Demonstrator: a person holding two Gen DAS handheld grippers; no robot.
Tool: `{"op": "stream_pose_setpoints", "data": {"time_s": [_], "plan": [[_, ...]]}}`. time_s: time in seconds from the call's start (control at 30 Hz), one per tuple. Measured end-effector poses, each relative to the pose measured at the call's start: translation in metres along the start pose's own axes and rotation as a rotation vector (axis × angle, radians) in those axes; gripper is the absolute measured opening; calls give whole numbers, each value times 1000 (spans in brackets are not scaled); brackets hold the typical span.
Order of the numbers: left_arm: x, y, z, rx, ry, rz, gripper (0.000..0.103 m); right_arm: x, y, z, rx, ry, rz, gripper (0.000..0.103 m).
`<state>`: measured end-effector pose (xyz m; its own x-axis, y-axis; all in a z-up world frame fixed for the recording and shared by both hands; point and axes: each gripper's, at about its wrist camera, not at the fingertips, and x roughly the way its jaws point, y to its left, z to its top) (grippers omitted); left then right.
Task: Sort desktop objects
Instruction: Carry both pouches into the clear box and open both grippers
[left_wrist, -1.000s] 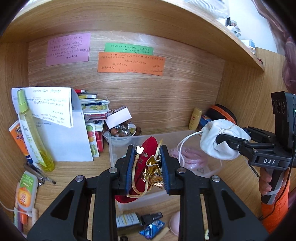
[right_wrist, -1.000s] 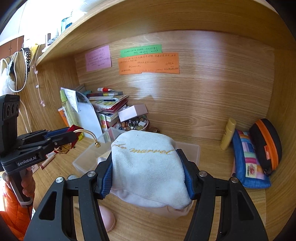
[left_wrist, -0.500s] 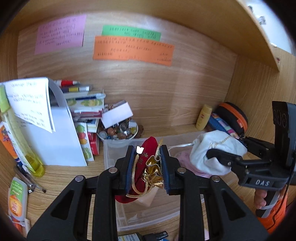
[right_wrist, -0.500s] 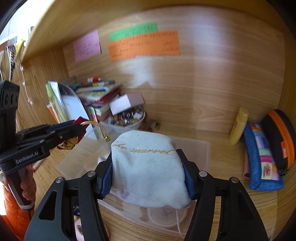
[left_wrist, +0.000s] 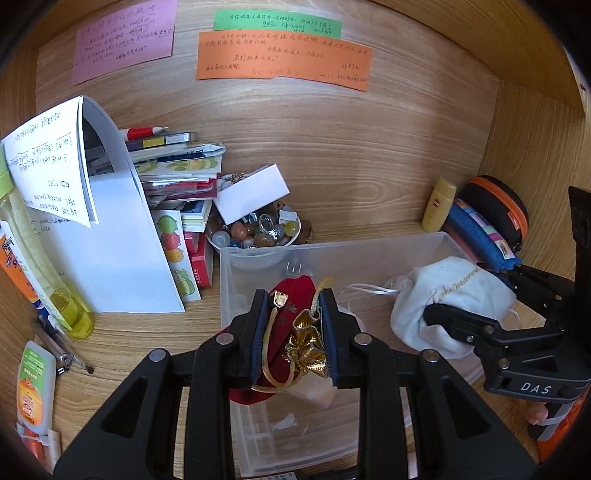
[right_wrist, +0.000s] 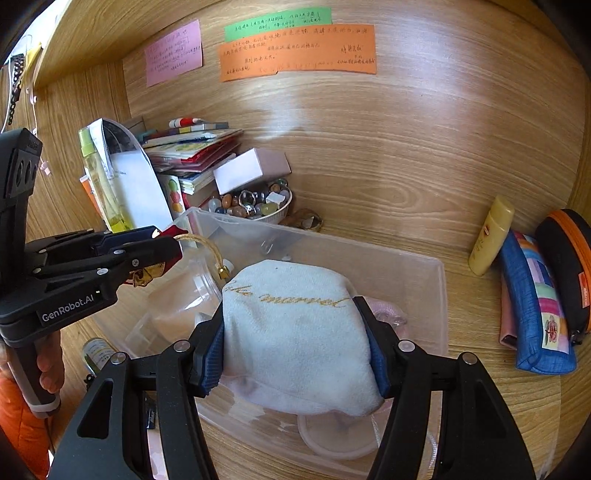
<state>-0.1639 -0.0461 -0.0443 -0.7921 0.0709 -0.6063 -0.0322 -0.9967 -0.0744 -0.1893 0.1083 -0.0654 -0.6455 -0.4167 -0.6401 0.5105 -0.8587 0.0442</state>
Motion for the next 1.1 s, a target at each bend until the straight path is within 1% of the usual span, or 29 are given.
{"op": "stream_pose_setpoints", "data": {"time_s": [0.13,0.23,0.3,0.4,0.43,0.5,0.53,0.6,0.7,0.73,0.77,0.8,0.87,0.93,1.0,1.1], "plan": [[3,-1,-2,9,12,0,27,4,3,-2,-16,15,-4,60],[7,-3,-3,22,21,6,30,4,7,-3,-39,17,-16,60],[10,-4,-4,22,38,-3,40,5,8,-4,-52,18,-23,61],[9,-4,-5,18,39,-15,51,4,10,-5,-62,16,-33,62],[8,-5,-5,19,34,-12,53,3,10,-6,-66,15,-33,63],[6,-5,-5,20,25,-5,61,3,12,-6,-77,15,-37,67],[5,-4,-5,19,18,-4,63,3,13,-6,-81,15,-41,70],[1,-4,-5,19,3,-5,73,2,15,-6,-89,12,-42,75],[-2,-4,-4,17,-18,7,75,-2,16,-7,-94,1,-45,77],[-2,-3,-4,12,-20,8,76,-3,16,-7,-92,-1,-48,80],[-2,-2,-3,6,-21,6,78,-4,16,-6,-89,-3,-47,83],[-3,0,-3,1,-23,4,81,-6,15,-6,-84,-10,-46,84],[-4,2,-2,-12,-30,0,85,-10,14,-4,-77,-24,-44,85],[-8,4,-1,-21,-41,-9,86,-13,13,-3,-74,-32,-42,85],[-12,6,2,-32,-55,-19,91,-19,10,0,-64,-51,-31,85],[-22,4,6,-35,-61,-13,92,-28,7,4,-49,-66,-45,86]]}}
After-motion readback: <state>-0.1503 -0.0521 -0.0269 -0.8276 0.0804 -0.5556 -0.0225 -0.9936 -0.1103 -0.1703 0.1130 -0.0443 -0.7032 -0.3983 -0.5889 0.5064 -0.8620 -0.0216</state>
